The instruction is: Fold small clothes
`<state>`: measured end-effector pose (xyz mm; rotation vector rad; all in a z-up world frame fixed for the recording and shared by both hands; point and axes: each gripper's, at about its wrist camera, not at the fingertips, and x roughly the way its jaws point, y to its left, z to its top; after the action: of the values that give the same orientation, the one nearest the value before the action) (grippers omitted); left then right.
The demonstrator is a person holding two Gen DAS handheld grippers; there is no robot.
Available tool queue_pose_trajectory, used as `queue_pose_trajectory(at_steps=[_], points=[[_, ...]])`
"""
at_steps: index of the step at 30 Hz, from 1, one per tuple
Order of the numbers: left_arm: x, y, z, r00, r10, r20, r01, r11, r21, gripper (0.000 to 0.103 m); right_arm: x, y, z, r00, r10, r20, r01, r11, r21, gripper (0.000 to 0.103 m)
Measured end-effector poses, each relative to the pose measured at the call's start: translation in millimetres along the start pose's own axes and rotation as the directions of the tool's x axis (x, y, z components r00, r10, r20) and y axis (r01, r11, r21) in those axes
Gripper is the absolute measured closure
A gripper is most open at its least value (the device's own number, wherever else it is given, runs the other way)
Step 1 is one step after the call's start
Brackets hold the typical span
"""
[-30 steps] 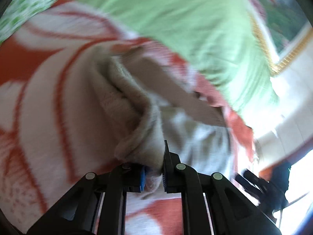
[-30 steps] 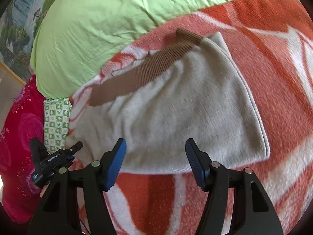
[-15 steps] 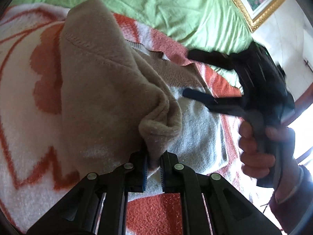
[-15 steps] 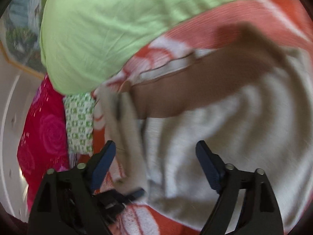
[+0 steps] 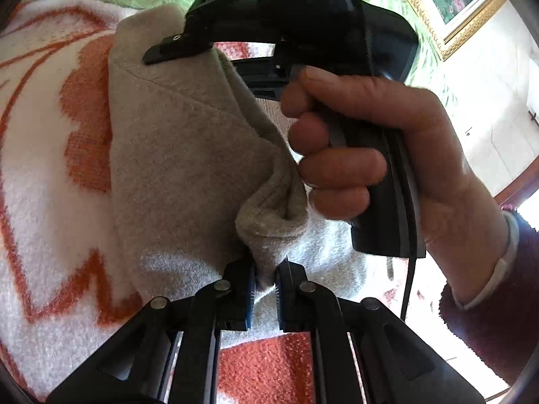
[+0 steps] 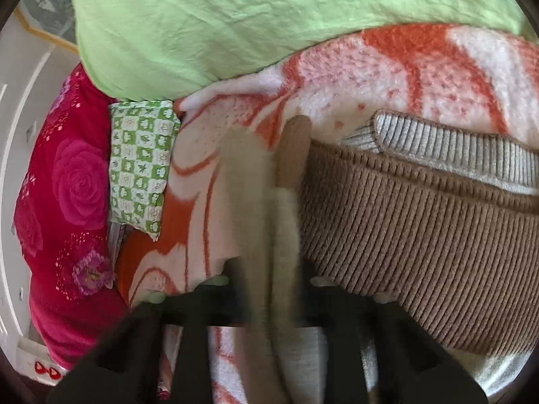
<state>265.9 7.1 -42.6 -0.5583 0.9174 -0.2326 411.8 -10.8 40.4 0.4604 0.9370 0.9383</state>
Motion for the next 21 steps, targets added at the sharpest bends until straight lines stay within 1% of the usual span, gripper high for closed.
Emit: queue_pose_trajectory(at_steps=[2, 6, 7, 9, 10, 12, 14, 16, 18, 21], points=[[-6, -6, -1, 1.000, -0.019, 0.001, 0.019, 1.000, 0.019, 0.096, -21, 6, -6, 0.999, 0.007, 0.040, -0.006, 1.000, -0.017, 0.087], [-10, -34, -3, 0.996, -0.084, -0.005, 0.085, 0.994, 0.066, 0.096, -78, 2, -24, 0.991, -0.002, 0.133, 0.000, 1.000, 0.013, 0.088], [-10, -46, -3, 0.993, -0.115, -0.009, 0.116, 0.990, 0.085, 0.096, -102, -3, -32, 0.986, -0.010, 0.167, 0.007, 1.000, 0.020, 0.088], [-6, -68, -3, 0.987, -0.160, -0.019, 0.162, 0.979, 0.127, 0.096, -134, -11, -41, 0.977, -0.028, 0.211, 0.021, 0.999, 0.033, 0.088], [-1, -79, -3, 0.983, -0.181, -0.029, 0.183, 0.972, 0.149, 0.095, -158, -21, -48, 0.970, -0.040, 0.241, 0.031, 0.999, 0.042, 0.088], [13, -99, -5, 0.976, -0.209, -0.057, 0.216, 0.959, 0.183, 0.095, -190, -37, -57, 0.957, -0.076, 0.281, 0.063, 0.997, 0.055, 0.088], [30, -115, -8, 0.969, -0.227, -0.094, 0.242, 0.949, 0.203, 0.095, -210, -57, -67, 0.946, -0.133, 0.297, 0.108, 0.989, 0.100, 0.088], [50, -129, -13, 0.962, -0.235, -0.139, 0.261, 0.940, 0.220, 0.095, -224, -86, -80, 0.938, -0.170, 0.303, 0.123, 0.978, 0.167, 0.088], [65, -137, -18, 0.959, -0.226, -0.173, 0.264, 0.935, 0.239, 0.095, -230, -107, -92, 0.932, -0.195, 0.305, 0.136, 0.969, 0.205, 0.088], [83, -144, -25, 0.956, -0.202, -0.213, 0.256, 0.930, 0.265, 0.095, -233, -136, -111, 0.923, -0.202, 0.327, 0.116, 0.958, 0.263, 0.088]])
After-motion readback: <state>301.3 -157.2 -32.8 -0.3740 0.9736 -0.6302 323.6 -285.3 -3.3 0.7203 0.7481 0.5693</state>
